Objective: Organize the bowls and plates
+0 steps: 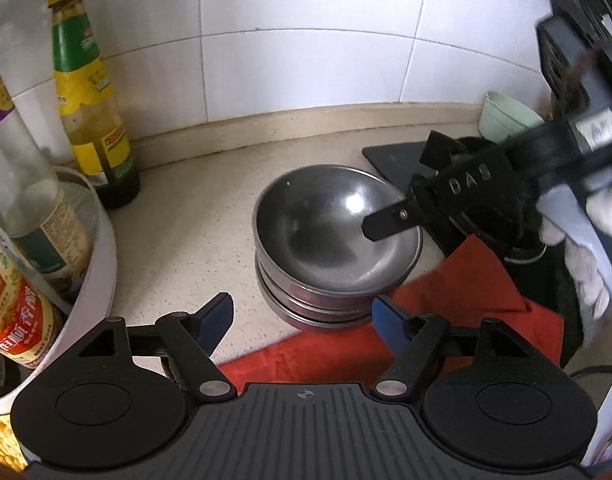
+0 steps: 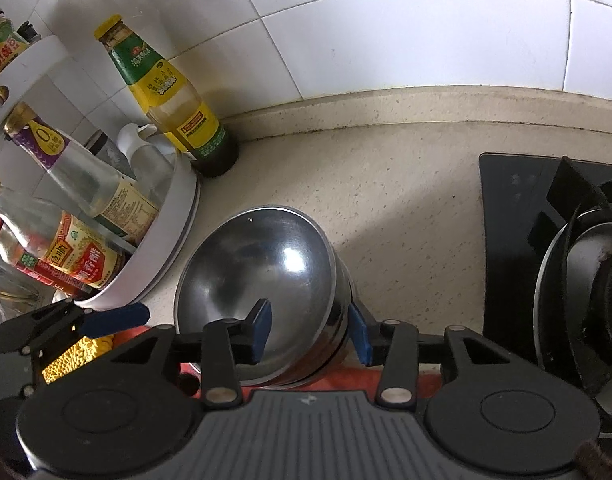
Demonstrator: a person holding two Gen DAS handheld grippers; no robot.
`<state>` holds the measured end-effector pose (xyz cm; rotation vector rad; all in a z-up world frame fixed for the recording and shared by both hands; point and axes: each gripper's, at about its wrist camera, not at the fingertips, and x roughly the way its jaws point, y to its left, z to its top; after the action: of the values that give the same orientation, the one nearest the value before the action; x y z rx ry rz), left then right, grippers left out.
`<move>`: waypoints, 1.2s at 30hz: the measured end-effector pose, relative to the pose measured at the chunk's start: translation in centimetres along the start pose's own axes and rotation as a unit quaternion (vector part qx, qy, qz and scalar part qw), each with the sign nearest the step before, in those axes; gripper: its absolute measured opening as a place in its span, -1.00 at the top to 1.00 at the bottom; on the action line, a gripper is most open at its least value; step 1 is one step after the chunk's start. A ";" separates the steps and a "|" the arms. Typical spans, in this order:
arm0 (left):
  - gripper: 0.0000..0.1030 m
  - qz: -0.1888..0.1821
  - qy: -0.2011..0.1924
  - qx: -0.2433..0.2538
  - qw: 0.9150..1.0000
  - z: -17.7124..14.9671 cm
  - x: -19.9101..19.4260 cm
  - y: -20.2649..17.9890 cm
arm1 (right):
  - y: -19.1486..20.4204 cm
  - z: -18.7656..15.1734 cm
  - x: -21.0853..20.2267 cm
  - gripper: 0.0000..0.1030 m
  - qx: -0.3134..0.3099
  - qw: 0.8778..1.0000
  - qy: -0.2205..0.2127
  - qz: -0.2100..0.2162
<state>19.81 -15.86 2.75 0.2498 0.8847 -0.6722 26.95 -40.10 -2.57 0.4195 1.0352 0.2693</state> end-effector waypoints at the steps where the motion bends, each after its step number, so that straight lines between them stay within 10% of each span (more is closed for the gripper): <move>1: -0.61 0.001 0.000 0.004 1.000 -0.1 0.1 0.0 | 0.0 0.0 0.0 0.20 0.002 1.000 0.001 0.002; 36: -0.77 -0.047 0.062 0.083 0.994 0.4 7.0 -0.6 | -2.5 0.5 3.6 0.08 0.067 0.997 0.036 0.008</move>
<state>22.83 -19.57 -2.39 0.4035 0.9658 -0.8259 29.20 -40.94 -6.20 0.5420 1.1245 0.2319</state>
